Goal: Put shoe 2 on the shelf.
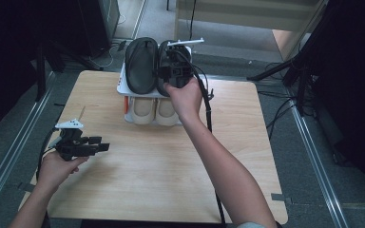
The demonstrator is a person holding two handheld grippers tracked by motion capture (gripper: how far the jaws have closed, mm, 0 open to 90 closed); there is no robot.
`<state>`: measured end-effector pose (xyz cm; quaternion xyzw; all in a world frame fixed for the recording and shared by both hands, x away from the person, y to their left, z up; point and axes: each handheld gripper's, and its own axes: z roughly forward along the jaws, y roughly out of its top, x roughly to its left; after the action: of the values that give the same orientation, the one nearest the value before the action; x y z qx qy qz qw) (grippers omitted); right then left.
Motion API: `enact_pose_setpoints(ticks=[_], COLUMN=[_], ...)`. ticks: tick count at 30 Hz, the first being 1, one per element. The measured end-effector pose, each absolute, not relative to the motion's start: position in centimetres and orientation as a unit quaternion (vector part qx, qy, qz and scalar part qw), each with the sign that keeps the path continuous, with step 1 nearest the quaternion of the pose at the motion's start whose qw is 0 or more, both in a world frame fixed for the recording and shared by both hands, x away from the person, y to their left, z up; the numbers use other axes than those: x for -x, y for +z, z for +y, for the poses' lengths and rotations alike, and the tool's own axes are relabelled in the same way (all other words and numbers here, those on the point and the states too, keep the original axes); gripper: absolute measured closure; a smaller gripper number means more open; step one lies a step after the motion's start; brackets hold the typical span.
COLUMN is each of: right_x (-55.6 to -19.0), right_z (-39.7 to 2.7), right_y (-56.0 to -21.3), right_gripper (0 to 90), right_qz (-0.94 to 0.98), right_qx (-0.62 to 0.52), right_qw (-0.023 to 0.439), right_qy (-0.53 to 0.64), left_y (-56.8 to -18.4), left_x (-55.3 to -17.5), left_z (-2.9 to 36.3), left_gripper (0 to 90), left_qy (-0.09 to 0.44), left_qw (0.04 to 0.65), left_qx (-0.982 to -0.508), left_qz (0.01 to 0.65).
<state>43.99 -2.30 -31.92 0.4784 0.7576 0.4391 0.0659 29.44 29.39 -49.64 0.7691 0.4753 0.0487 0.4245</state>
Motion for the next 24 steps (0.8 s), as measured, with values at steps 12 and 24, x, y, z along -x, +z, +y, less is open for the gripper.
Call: enact_pose_setpoints(ticks=[12,24], right_x=[-41.1,-37.8], right_z=[-4.7,-7.1], right_y=[-33.1,-35.3], right_gripper=[62.1,61.7], right_qz=[0.776,0.795], right_qx=[-0.441,-0.405], right_qw=[0.045,0.035], right_qy=[0.449,0.451], left_y=[-49.7,-49.8], left_x=[-29.6,-29.9], left_z=[29.4,29.1], left_gripper=[44.4,43.9], left_qy=[0.046,0.045], left_qw=[0.421,0.418], left_qx=[-0.771,-0.773], left_qz=[0.476,0.475])
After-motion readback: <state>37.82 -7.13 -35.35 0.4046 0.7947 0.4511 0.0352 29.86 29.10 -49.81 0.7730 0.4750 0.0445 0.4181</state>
